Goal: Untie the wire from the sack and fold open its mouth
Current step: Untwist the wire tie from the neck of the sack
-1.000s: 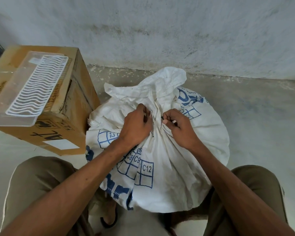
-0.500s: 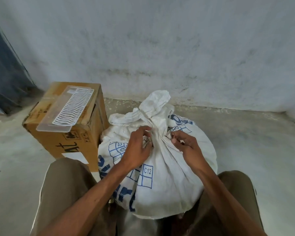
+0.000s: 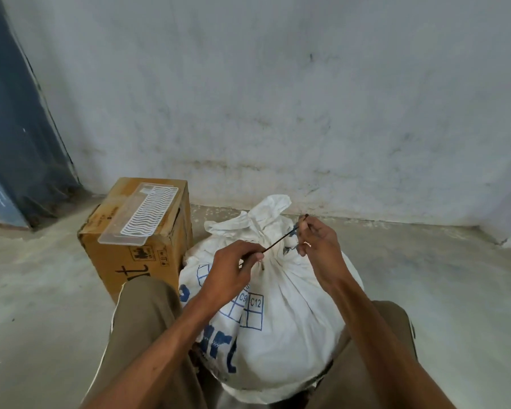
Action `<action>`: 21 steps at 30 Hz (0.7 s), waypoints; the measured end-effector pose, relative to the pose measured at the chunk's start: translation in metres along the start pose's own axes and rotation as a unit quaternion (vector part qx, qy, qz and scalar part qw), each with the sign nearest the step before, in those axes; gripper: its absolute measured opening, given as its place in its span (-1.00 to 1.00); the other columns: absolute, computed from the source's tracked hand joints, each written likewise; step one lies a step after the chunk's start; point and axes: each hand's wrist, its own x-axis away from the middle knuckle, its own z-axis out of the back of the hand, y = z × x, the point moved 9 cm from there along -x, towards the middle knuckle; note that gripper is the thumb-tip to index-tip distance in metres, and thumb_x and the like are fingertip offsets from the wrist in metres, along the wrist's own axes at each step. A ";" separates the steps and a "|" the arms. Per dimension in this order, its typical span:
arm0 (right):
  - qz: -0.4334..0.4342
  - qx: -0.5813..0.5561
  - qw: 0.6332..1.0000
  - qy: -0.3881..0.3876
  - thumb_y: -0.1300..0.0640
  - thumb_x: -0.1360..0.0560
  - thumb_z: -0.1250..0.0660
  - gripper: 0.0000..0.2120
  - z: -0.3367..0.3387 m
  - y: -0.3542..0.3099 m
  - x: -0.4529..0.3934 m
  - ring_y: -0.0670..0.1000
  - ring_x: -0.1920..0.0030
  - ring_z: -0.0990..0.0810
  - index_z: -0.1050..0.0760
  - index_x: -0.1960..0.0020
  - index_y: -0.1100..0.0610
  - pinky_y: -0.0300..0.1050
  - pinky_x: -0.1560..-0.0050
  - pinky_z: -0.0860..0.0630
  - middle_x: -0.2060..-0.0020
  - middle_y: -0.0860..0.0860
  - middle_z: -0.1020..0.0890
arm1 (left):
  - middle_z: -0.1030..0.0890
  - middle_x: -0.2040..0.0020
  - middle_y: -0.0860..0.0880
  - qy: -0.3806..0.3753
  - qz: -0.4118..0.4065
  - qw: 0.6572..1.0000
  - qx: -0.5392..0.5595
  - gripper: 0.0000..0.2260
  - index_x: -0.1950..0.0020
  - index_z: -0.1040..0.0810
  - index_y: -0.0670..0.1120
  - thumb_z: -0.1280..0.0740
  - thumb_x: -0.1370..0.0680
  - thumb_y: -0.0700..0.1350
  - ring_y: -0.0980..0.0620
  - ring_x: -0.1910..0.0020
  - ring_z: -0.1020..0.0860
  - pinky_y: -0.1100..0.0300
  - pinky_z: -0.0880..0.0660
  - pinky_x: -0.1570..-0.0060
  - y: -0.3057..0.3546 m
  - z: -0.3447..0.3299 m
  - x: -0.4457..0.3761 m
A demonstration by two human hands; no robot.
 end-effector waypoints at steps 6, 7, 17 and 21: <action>-0.062 -0.047 0.997 -0.005 0.27 -0.64 -0.26 -0.84 -0.055 0.026 -0.055 -0.01 0.38 -0.42 -0.50 0.12 0.23 -0.13 0.44 -0.31 0.35 0.04 -0.49 | -0.69 0.13 0.10 0.009 0.040 0.997 -0.062 -0.91 -0.01 -0.71 -0.03 -0.43 -0.58 -0.06 0.17 0.16 -0.61 0.21 -0.55 0.12 -0.028 0.050 -0.016; -0.076 -0.044 0.996 -0.001 0.29 -0.63 -0.25 -0.82 -0.068 0.030 -0.067 0.00 0.40 -0.42 -0.50 0.14 0.23 -0.14 0.45 -0.31 0.38 0.04 -0.48 | -0.69 0.13 0.08 0.016 0.057 0.995 -0.076 -0.90 -0.02 -0.71 -0.03 -0.43 -0.58 -0.05 0.18 0.17 -0.60 0.21 -0.56 0.13 -0.037 0.062 -0.020; -0.143 0.119 0.982 -0.042 0.25 -0.57 -0.29 -0.82 -0.227 0.075 -0.172 0.04 0.44 -0.47 -0.57 0.18 0.27 -0.06 0.38 -0.47 0.39 0.12 -0.54 | -0.69 0.01 -0.01 0.031 0.161 0.965 -0.206 -0.85 -0.10 -0.71 -0.06 -0.39 -0.57 -0.15 0.05 0.09 -0.59 0.18 -0.55 0.09 -0.124 0.166 -0.062; -0.101 0.233 0.964 -0.075 0.21 -0.57 -0.29 -0.83 -0.282 0.096 -0.202 0.05 0.40 -0.55 -0.63 0.09 0.23 -0.07 0.33 -0.53 0.28 0.11 -0.65 | -0.63 -0.06 -0.03 0.047 0.213 0.944 -0.246 -0.81 -0.19 -0.66 -0.04 -0.39 -0.59 -0.10 0.05 0.04 -0.58 0.17 -0.57 0.04 -0.168 0.199 -0.066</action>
